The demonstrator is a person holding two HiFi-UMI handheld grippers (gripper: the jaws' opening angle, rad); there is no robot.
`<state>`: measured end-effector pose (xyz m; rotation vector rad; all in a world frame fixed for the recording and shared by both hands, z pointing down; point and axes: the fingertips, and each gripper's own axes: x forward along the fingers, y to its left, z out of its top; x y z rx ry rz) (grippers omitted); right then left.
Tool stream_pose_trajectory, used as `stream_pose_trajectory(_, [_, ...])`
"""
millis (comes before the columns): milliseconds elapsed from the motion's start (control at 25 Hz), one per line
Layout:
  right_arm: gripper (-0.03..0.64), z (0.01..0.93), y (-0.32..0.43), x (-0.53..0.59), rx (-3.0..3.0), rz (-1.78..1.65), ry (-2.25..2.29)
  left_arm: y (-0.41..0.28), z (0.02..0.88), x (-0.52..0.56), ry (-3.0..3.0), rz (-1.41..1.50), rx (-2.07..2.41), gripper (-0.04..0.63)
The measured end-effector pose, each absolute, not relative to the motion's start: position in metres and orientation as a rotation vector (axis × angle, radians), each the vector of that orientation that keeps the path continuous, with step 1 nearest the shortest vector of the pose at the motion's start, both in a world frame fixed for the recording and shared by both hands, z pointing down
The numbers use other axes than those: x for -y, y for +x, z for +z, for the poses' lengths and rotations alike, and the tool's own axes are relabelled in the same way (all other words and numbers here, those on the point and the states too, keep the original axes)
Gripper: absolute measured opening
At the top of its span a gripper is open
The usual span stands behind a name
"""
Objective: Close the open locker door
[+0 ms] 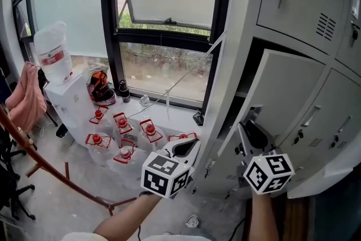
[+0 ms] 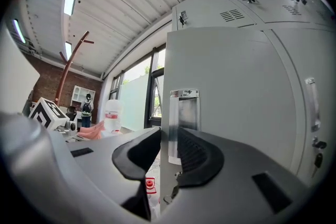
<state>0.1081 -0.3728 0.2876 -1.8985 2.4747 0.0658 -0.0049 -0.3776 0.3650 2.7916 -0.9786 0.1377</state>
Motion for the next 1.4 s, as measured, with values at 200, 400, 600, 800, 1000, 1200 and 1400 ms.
stream_pose_trajectory(200, [0.077, 0.289, 0.111, 0.389, -2.510, 0.071, -1.867, 0.001, 0.365, 0.390, 2.787, 0.149, 1.011, 0.006])
stream_pose_trajectory(400, [0.077, 0.288, 0.112, 0.405, -2.532, 0.076, -1.840, 0.004, 0.361, 0.407, 2.783, 0.148, 1.056, 0.006])
stream_pose_trajectory(600, [0.072, 0.288, 0.112, 0.418, -2.550, 0.092, -1.835, 0.007, 0.364, 0.420, 2.769, 0.146, 1.073, 0.006])
stream_pose_trajectory(800, [0.072, 0.288, 0.114, 0.426, -2.561, 0.099, -1.830, 0.012, 0.364, 0.431, 2.764, 0.138, 1.076, 0.006])
stream_pose_trajectory(1000, [0.055, 0.287, 0.113, 0.430, -2.560, 0.113, -1.823, 0.017, 0.364, 0.438, 2.764, 0.133, 1.071, 0.006])
stream_pose_trajectory(1200, [0.055, 0.286, 0.113, 0.431, -2.564, 0.130, -1.811, 0.020, 0.364, 0.444, 2.762, 0.130, 1.076, 0.006])
stream_pose_trajectory(1400, [0.056, 0.286, 0.113, 0.430, -2.565, 0.148, -1.795, 0.017, 0.367, 0.445, 2.751, 0.135, 1.089, 0.006])
